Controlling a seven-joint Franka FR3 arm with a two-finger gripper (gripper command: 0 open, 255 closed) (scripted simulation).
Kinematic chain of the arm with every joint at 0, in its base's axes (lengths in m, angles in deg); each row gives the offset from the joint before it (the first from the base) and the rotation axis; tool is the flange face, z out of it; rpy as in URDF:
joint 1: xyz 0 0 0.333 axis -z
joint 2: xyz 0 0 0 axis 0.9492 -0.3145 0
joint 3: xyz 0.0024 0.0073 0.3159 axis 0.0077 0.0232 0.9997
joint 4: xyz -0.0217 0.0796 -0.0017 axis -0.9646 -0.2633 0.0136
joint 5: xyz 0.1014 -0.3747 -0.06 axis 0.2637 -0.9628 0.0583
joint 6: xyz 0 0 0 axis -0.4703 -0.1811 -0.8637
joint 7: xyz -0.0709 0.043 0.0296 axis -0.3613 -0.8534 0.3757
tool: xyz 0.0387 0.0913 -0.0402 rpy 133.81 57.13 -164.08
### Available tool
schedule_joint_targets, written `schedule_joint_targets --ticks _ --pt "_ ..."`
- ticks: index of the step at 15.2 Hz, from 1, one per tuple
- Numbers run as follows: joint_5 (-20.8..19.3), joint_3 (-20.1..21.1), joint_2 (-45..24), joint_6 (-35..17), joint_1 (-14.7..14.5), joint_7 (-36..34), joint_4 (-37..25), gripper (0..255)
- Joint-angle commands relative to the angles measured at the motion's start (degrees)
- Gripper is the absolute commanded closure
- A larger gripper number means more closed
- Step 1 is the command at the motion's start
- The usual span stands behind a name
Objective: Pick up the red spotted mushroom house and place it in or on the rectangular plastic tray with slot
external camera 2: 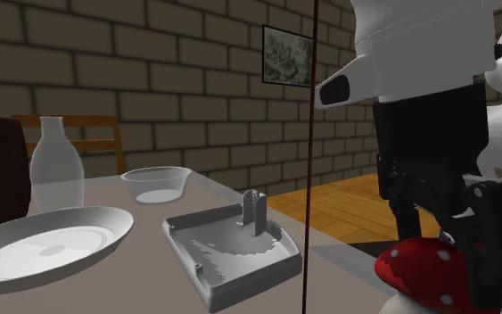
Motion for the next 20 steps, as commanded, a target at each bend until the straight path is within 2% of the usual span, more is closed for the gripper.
schedule_joint_targets --ticks 1,8,9,18,20 --pt "0.25 0.31 -0.41 -1.11 -0.15 -0.11 0.65 0" --pt "0.25 0.31 -0.42 -1.1 -0.15 -0.11 0.62 0" --pt "0.25 0.31 -0.42 -1.1 -0.15 -0.11 0.62 255" --pt "0.26 0.32 -0.42 -1.12 -0.15 -0.11 0.64 255" --pt "0.1 0.03 0.46 0.7 -0.13 -0.23 -0.31 255"
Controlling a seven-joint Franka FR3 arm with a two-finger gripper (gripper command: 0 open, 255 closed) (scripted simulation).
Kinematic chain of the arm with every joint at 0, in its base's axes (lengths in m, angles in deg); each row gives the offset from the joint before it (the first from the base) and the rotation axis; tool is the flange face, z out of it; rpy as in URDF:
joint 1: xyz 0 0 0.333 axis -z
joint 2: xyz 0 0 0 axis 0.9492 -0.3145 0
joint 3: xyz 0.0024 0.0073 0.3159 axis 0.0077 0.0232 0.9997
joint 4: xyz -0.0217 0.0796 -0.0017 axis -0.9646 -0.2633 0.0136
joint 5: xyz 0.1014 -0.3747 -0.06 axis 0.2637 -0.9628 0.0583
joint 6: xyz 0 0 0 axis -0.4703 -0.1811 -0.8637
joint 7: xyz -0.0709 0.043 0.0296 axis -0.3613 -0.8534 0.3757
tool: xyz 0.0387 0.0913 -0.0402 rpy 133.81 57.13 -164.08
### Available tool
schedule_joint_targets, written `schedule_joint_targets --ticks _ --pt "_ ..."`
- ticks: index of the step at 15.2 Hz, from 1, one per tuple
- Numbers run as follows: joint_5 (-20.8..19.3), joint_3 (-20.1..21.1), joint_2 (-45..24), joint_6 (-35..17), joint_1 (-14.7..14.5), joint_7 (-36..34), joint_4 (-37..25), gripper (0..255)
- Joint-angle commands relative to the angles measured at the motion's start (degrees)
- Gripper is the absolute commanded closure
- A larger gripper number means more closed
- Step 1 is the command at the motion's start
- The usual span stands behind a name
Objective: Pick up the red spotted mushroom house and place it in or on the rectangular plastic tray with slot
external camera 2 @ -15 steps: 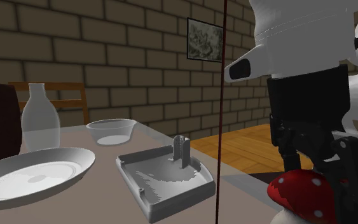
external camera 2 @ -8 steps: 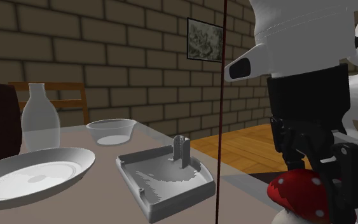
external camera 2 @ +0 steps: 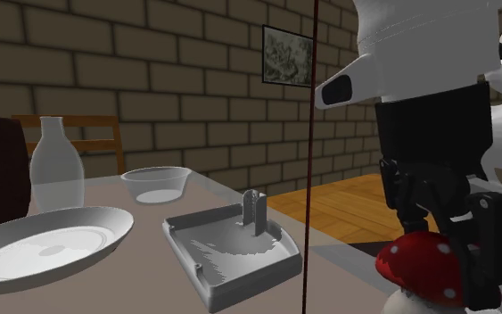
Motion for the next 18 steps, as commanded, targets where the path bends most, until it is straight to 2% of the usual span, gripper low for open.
schedule_joint_targets --ticks 1,18 --pt "-0.15 -0.27 0.77 1.63 0.02 -0.09 -0.83 255" --pt "-1.6 -2.46 5.04 15.9 0.34 -1.31 -10.89 255"
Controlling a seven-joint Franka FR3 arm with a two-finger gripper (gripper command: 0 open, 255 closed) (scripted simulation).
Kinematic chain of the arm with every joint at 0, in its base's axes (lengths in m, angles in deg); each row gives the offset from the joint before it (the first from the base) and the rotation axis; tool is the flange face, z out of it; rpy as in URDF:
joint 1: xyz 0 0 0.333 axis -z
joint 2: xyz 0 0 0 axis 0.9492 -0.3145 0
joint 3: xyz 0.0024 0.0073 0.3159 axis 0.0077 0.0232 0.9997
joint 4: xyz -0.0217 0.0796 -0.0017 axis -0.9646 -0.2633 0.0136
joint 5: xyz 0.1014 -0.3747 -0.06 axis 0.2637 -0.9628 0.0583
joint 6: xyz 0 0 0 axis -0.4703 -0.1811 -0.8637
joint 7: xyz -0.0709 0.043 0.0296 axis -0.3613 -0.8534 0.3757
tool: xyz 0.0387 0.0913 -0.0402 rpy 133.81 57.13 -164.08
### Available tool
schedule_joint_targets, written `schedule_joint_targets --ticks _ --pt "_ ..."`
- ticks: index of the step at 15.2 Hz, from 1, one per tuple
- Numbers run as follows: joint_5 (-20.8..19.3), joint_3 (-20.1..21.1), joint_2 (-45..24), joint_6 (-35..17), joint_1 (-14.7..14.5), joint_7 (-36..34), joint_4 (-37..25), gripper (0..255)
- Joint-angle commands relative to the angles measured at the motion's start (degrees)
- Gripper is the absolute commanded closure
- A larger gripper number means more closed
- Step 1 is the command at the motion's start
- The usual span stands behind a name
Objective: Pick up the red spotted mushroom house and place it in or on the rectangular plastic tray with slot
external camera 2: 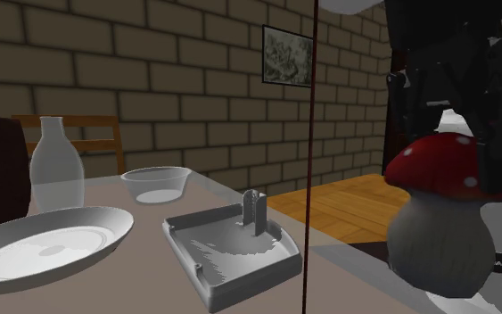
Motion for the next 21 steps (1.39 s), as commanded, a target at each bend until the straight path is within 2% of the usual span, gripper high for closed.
schedule_joint_targets --ticks 1,13,21 --pt "-0.17 -0.23 0.21 1.65 0.05 -0.17 -1.43 255" --pt "-1.01 -1.37 0.44 10.21 0.34 -1.13 -9.8 255" --pt "-7.54 -8.4 -6.91 11.27 4.86 8.13 -16.83 255"
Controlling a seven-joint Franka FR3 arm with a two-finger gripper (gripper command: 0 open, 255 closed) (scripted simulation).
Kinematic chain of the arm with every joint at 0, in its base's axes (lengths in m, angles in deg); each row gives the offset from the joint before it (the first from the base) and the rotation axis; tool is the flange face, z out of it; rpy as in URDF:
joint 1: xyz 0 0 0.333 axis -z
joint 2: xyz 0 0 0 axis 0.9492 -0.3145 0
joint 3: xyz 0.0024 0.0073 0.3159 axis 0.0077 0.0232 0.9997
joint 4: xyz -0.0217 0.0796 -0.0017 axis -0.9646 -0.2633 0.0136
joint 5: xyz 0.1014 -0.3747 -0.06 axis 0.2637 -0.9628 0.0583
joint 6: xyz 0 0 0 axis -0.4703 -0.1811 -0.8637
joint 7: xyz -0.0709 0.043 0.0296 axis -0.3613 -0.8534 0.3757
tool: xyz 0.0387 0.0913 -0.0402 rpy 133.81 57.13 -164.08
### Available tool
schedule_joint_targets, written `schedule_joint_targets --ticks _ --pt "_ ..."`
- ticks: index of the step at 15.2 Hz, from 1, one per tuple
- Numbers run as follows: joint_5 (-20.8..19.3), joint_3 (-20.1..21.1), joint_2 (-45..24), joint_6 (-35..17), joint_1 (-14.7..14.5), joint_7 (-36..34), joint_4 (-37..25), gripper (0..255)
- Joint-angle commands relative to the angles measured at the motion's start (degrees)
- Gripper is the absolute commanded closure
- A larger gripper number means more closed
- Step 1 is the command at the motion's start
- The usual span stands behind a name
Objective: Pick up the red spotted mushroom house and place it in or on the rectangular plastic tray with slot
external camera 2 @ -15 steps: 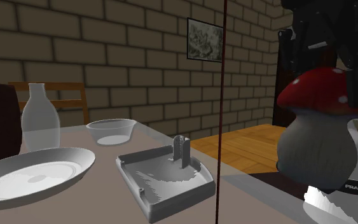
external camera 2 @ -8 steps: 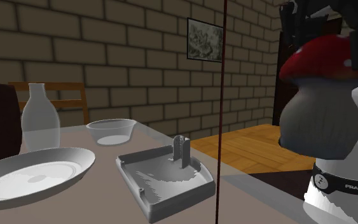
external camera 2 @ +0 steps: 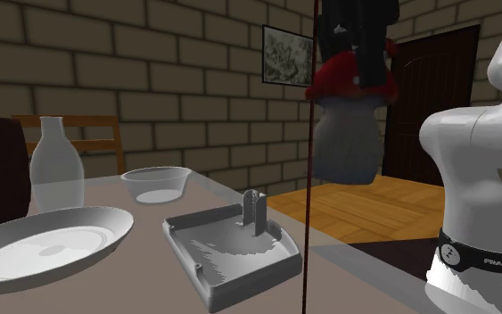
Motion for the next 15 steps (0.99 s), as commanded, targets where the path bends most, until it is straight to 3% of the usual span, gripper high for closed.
schedule_joint_targets --ticks 1,13,15 --pt "-1.48 -1.59 -2.45 0.13 1.07 2.25 -2.38 255" --pt "-7.22 -9.72 -19.25 3.3 6.74 14.93 -21.72 255" --pt "-7.22 -9.7 -19.05 1.73 6.76 14.94 -19.95 255"
